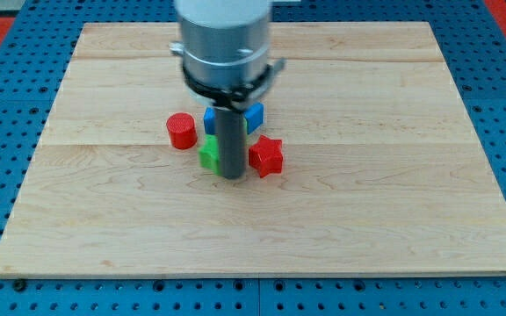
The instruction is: Move the red star into the green circle
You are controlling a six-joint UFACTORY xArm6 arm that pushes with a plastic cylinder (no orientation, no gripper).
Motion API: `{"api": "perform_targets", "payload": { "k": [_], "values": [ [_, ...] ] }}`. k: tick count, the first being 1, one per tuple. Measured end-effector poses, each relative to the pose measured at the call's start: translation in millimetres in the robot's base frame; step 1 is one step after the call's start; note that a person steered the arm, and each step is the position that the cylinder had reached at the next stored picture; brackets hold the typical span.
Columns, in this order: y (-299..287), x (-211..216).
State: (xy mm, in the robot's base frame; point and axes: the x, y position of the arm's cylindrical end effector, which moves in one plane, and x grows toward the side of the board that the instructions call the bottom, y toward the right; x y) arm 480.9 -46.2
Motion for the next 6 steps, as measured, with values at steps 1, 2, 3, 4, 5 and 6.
{"api": "perform_targets", "payload": {
  "k": [1,2,3,4,5,6],
  "values": [
    [-2.0,11.6],
    [79.4,44.4],
    [102.3,31.2],
    [55.4,-8.2],
    [41.3,-12.2],
    [79.6,3.4]
  ]
}}
